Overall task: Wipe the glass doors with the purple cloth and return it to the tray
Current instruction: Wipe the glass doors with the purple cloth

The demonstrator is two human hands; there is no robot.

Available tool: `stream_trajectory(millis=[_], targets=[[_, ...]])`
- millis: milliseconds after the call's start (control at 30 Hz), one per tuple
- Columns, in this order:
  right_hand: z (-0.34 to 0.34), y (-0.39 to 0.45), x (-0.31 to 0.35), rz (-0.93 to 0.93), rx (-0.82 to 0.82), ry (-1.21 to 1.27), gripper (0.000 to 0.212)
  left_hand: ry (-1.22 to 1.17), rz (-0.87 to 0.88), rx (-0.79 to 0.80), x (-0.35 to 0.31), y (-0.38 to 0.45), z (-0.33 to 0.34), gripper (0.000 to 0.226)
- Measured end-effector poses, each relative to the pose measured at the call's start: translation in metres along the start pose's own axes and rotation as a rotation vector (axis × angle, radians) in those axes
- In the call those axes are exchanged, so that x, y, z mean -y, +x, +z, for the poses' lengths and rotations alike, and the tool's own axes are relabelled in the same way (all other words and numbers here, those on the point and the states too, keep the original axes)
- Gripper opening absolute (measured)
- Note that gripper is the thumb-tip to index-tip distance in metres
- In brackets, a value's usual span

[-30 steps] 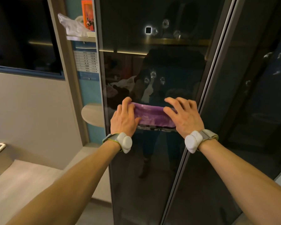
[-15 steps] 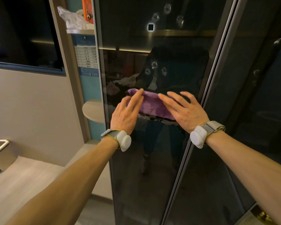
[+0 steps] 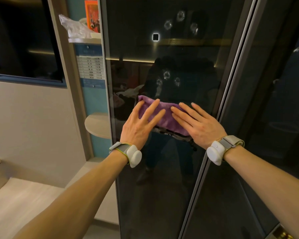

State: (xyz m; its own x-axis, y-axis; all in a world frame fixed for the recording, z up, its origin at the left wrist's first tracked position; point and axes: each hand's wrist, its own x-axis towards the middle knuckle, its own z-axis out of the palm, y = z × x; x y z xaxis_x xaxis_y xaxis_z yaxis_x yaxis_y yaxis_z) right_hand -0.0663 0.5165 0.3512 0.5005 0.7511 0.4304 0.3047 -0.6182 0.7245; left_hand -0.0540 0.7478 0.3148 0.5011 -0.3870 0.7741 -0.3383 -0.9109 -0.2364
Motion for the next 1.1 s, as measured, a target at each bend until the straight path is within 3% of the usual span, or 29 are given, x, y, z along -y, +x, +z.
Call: stream_trajectory(millis=[167, 433, 667, 833, 1100], targets=[[0.004, 0.001, -0.001, 0.02, 0.021, -0.1, 0.056, 0.068, 0.167, -0.046, 0.003, 0.003, 0.013, 0.071], [0.016, 0.009, -0.009, -0.04, -0.107, -0.189, 0.055, 0.022, -0.028, -0.082, -0.003, 0.015, 0.03, 0.072], [-0.005, 0.026, -0.038, -0.09, -0.063, -0.108, 0.072, 0.055, -0.056, -0.076, 0.014, 0.028, 0.02, 0.062], [-0.053, 0.078, -0.088, 0.052, -0.165, -0.118, 0.06, 0.002, -0.15, -0.155, 0.052, 0.097, -0.028, 0.063], [-0.132, 0.143, -0.163, 0.177, -0.184, -0.218, 0.053, -0.002, -0.051, -0.181, 0.108, 0.207, -0.113, 0.063]])
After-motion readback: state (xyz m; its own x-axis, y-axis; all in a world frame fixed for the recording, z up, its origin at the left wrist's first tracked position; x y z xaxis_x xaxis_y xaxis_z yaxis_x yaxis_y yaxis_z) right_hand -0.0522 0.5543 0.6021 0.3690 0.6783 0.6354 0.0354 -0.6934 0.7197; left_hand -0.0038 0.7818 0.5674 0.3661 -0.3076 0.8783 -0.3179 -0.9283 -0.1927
